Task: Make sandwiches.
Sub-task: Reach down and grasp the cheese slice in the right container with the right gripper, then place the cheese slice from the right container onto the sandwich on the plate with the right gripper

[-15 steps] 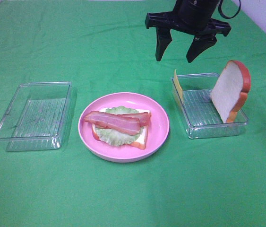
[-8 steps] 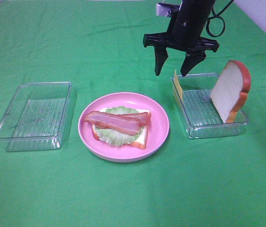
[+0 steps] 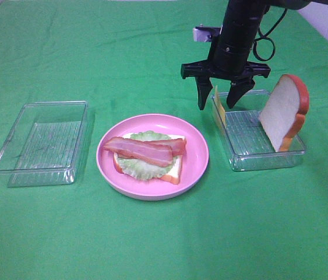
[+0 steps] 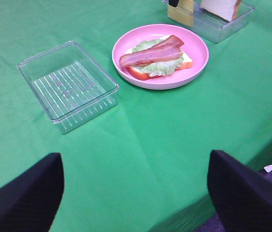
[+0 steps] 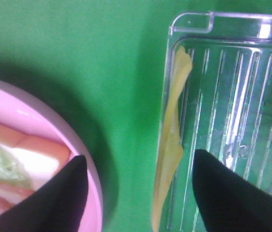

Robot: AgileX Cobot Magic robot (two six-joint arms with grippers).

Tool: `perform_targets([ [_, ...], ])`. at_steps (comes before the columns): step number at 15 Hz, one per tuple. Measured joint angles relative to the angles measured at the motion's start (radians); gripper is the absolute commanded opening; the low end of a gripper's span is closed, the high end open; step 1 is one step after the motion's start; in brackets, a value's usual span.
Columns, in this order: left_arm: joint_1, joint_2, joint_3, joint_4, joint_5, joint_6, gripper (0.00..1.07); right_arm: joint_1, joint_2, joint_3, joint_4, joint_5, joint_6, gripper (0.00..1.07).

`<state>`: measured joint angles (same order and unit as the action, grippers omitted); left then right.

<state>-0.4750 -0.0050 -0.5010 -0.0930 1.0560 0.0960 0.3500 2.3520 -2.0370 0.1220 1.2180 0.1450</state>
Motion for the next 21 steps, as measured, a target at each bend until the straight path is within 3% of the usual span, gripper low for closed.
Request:
perform_targets([
  [5, 0.000, 0.000, 0.000, 0.000, 0.000, 0.000, 0.78, 0.000, 0.010, 0.000, -0.050, 0.000, 0.000, 0.21],
  [6, 0.000, 0.000, 0.000, 0.000, 0.000, 0.000, 0.78, 0.000, 0.010, 0.000, -0.061, 0.000, 0.000, 0.06],
  [7, 0.000, 0.000, 0.000, 0.000, 0.000, 0.000, 0.78, 0.000, 0.010, 0.000, -0.062, 0.000, 0.000, 0.02],
  [14, 0.000, 0.000, 0.000, 0.000, 0.000, 0.000, 0.78, 0.000, -0.016, 0.000, -0.069, 0.001, -0.001, 0.00],
  [21, 0.000, 0.000, 0.000, 0.000, 0.000, 0.000, 0.78, 0.000, -0.198, 0.000, -0.020, 0.002, -0.047, 0.00],
])
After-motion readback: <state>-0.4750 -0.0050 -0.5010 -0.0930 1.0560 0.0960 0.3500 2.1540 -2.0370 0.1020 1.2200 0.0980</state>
